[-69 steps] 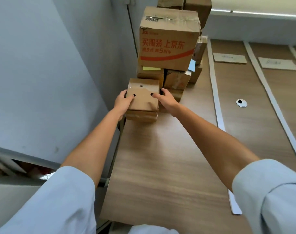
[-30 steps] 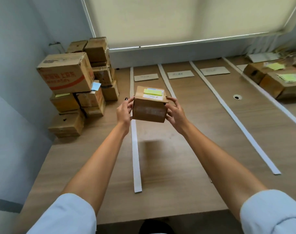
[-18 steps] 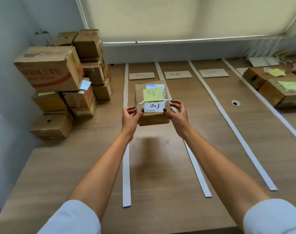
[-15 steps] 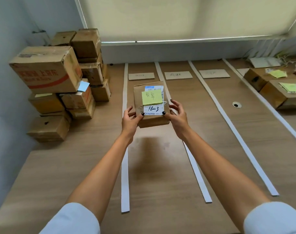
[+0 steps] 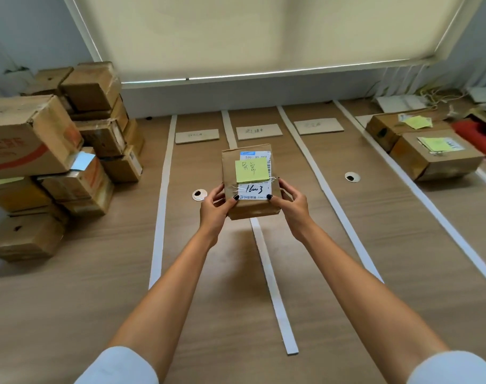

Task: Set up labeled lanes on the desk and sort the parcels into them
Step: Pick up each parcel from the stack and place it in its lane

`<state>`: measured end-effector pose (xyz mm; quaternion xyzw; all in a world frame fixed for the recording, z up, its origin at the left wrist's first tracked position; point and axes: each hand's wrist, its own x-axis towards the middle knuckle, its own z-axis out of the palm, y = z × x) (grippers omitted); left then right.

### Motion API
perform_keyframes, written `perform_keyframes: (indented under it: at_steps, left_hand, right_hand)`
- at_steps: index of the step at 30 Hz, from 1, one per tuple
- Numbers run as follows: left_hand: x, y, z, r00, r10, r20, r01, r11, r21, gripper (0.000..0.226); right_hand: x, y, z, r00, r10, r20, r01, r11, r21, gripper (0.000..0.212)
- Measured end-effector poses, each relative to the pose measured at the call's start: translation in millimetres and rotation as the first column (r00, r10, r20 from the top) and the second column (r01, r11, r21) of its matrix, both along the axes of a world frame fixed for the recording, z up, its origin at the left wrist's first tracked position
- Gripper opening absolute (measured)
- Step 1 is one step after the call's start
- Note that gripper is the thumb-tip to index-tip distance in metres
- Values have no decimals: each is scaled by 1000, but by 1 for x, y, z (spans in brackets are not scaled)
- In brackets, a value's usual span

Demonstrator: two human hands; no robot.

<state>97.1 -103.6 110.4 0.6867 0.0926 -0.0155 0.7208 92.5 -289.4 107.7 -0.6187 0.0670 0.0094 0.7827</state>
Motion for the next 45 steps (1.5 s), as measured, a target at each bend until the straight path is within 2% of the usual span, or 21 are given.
perform_keyframes:
  at_steps: [5,10,16,28,37,45]
  left_hand:
    - [-14,-117,-7,1000,22,21,-21,999,-38,56]
    - [-32,-225,-4,999,-24,27,25,999,-37,57]
    - [-37,-314,2,997,-78,24,79,996,-44,59]
    - [-39,-458,-18,990,-139,-33,139,990,-9,59]
    - [-10,-626,-58,982,-150,-114,158,985,67,51]
    - [19,-695,-92,982,-55,-179,85,983,165,49]
  right_hand:
    - [-14,-111,1,999,-37,21,39,990,-135,74]
    - [-35,-221,17,997,-69,23,73,975,-211,61]
    - [-51,-302,26,986,-167,17,164,935,-315,62]
    - [-60,-442,5,969,-241,-45,217,929,-300,58]
    - [-31,-614,-37,968,-210,-134,158,933,-324,56]
    - [12,-677,-83,963,-152,-225,73,943,-324,57]
